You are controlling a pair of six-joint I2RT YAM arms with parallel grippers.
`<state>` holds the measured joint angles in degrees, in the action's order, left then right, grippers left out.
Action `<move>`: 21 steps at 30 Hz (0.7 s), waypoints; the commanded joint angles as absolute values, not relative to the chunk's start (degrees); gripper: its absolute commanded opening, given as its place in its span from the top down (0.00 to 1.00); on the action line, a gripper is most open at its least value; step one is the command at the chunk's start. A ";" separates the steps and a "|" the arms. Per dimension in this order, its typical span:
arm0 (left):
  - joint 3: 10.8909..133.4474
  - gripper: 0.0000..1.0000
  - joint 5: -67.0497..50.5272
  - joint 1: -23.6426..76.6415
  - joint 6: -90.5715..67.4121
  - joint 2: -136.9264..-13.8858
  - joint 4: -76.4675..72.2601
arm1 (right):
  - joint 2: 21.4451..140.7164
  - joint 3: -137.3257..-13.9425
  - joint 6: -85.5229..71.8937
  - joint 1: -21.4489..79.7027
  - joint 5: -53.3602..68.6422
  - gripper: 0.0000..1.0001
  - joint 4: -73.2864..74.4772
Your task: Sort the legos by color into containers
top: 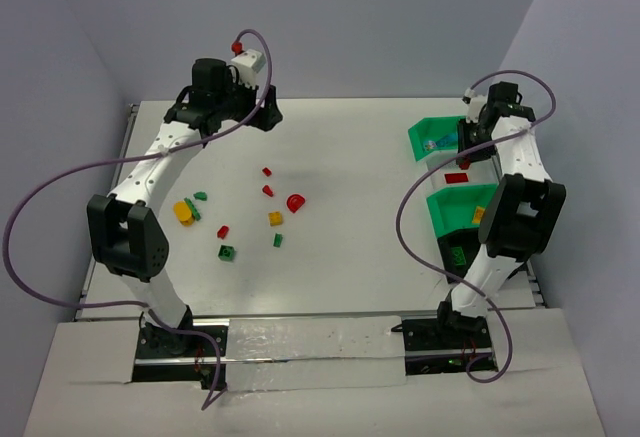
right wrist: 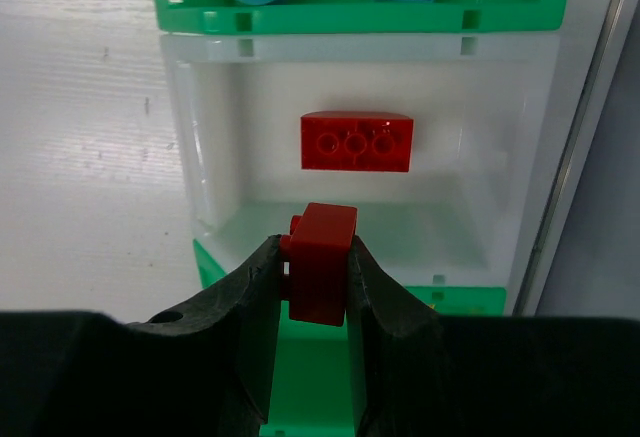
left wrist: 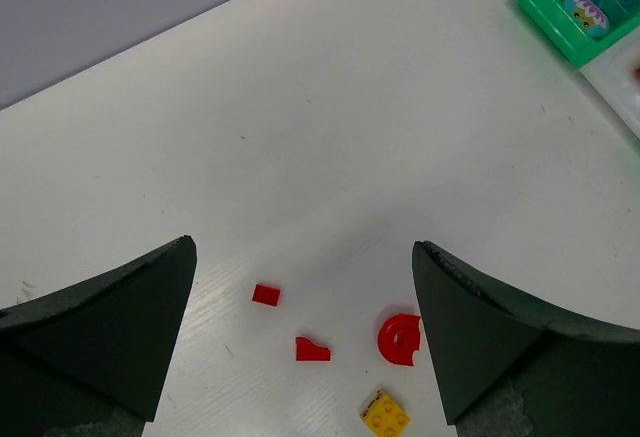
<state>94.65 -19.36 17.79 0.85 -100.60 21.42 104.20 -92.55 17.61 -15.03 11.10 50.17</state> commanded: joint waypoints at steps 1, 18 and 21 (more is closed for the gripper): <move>94.98 0.01 -16.03 18.02 -1.38 -99.26 21.59 | 107.05 -94.05 17.81 -14.62 7.56 0.94 46.93; 90.70 0.01 -16.93 9.63 -2.55 -96.41 24.07 | 98.69 -91.20 20.98 0.57 16.52 0.21 45.85; 91.20 0.01 -21.33 8.25 -1.44 -96.65 25.56 | 99.11 -89.50 22.17 11.04 19.48 0.18 43.82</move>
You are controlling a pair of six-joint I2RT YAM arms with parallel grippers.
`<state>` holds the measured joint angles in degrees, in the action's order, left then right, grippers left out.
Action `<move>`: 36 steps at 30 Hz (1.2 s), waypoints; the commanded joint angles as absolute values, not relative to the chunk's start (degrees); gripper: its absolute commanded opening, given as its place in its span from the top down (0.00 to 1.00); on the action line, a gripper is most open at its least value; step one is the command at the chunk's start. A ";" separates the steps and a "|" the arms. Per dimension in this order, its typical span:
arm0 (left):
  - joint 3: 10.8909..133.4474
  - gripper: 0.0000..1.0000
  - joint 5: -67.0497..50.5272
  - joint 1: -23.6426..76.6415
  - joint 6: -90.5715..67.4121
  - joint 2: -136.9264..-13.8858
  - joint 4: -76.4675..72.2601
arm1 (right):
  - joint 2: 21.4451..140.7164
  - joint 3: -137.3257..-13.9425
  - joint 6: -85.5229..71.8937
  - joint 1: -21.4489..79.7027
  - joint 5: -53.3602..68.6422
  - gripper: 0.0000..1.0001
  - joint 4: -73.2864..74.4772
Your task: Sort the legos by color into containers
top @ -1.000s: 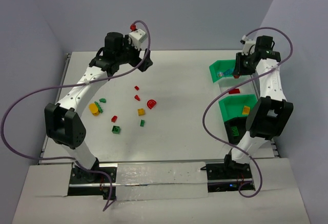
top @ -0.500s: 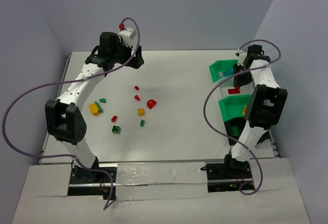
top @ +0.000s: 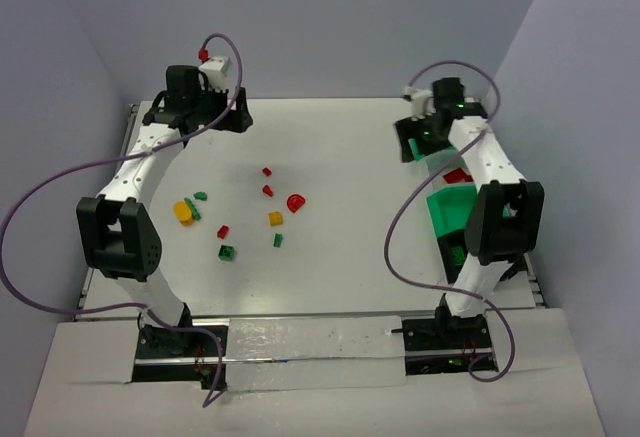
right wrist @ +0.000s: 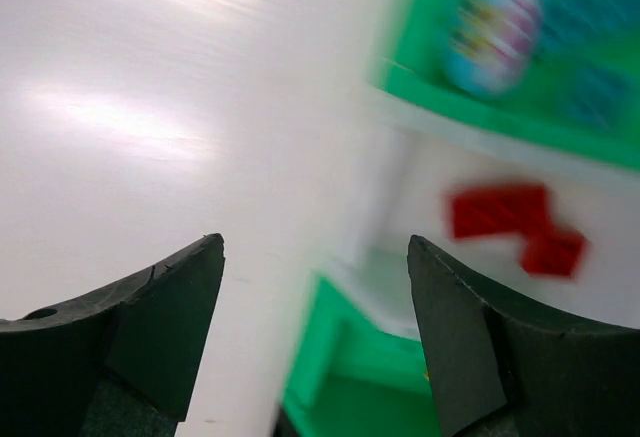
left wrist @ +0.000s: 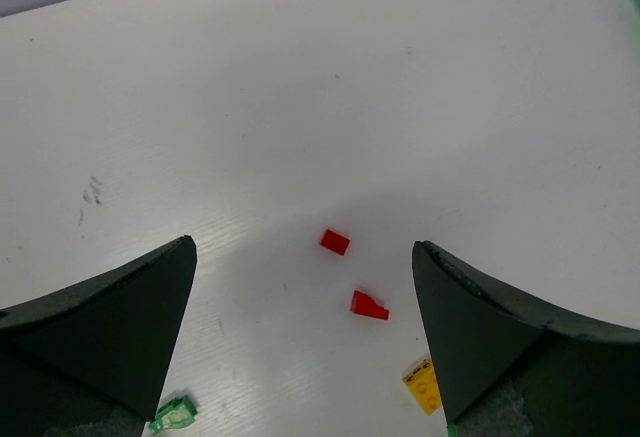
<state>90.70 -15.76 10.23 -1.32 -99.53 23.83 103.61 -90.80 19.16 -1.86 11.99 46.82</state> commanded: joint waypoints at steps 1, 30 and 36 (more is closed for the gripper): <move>91.17 0.01 -21.94 7.88 -1.56 -96.62 25.54 | 100.21 -90.49 21.51 14.94 19.30 0.18 43.11; 88.15 0.01 -22.50 4.75 -3.08 -96.41 25.14 | 128.58 -112.95 17.41 41.39 11.61 0.00 48.96; 88.42 0.01 -23.03 4.66 -3.29 -96.89 25.02 | 130.04 -112.19 16.19 42.10 10.48 0.00 47.94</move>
<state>86.91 -21.27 5.02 -2.54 -97.51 25.54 128.99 -111.00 17.40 41.38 12.06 48.31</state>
